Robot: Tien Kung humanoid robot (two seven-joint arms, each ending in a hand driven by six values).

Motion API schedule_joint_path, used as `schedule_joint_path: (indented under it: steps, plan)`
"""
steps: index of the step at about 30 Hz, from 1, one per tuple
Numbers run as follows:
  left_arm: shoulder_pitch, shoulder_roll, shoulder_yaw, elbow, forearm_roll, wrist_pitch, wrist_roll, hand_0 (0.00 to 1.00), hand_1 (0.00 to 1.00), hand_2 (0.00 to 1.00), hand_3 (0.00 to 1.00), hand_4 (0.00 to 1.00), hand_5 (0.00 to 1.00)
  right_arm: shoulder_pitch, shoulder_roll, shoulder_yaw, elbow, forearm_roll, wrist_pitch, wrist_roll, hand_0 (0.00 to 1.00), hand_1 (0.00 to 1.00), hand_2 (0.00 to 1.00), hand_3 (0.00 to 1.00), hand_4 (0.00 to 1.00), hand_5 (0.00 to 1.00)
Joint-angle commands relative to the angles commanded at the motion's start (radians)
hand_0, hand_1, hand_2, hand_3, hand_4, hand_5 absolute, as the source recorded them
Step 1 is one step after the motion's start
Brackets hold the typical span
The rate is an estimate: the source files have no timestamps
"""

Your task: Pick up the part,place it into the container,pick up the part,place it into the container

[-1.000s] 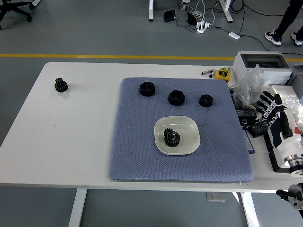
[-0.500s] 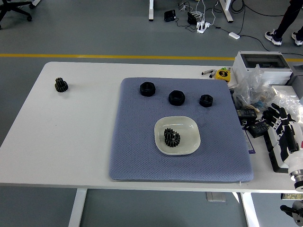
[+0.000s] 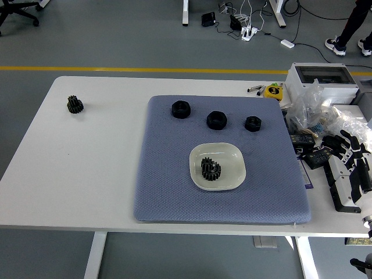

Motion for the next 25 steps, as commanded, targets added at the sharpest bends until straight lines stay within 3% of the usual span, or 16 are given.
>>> schedule_joint_path:
  steps: [9, 12, 13, 17, 18, 19, 25]
  plan:
    - [0.006, -0.007, 0.049, 0.005, -0.081, 0.015, -0.023, 0.627, 0.619, 0.603, 0.553, 0.593, 0.508, 0.015, 0.008, -0.016, 0.022, 0.014, 0.000, 0.004, 0.793, 0.786, 0.817, 0.827, 0.998, 0.928]
    - [0.024, -0.024, 0.132, 0.025, -0.198, 0.062, -0.074, 0.627, 0.619, 0.603, 0.553, 0.593, 0.508, 0.022, 0.010, -0.029, 0.028, 0.047, -0.004, 0.011, 0.793, 0.786, 0.817, 0.827, 0.998, 0.928]
    - [0.027, -0.027, 0.147, 0.028, -0.233, 0.070, -0.081, 0.657, 0.697, 0.676, 0.553, 0.595, 0.508, 0.023, 0.011, -0.031, 0.029, 0.053, -0.005, 0.013, 0.778, 0.774, 0.804, 0.815, 0.998, 0.916]
    - [0.050, -0.057, 0.200, 0.059, -0.399, 0.075, -0.115, 0.657, 0.697, 0.676, 0.553, 0.595, 0.508, 0.025, 0.018, -0.040, 0.037, 0.085, -0.017, 0.025, 0.778, 0.774, 0.804, 0.815, 0.998, 0.916]
    - [0.054, -0.063, 0.158, 0.061, -0.406, 0.072, -0.109, 0.657, 0.697, 0.676, 0.553, 0.595, 0.508, 0.026, 0.018, -0.042, 0.039, 0.086, -0.018, 0.025, 0.778, 0.774, 0.804, 0.815, 0.998, 0.916]
    - [0.057, -0.067, 0.123, 0.062, -0.389, 0.071, -0.106, 0.734, 0.782, 0.726, 0.568, 0.598, 0.492, 0.027, 0.017, -0.043, 0.041, 0.088, -0.019, 0.026, 0.773, 0.772, 0.800, 0.812, 0.998, 0.908]
    - [0.076, -0.084, -0.101, 0.062, -0.281, 0.051, -0.100, 0.734, 0.782, 0.726, 0.568, 0.598, 0.492, 0.041, 0.021, -0.055, 0.046, 0.114, -0.024, 0.028, 0.773, 0.772, 0.800, 0.812, 0.998, 0.908]
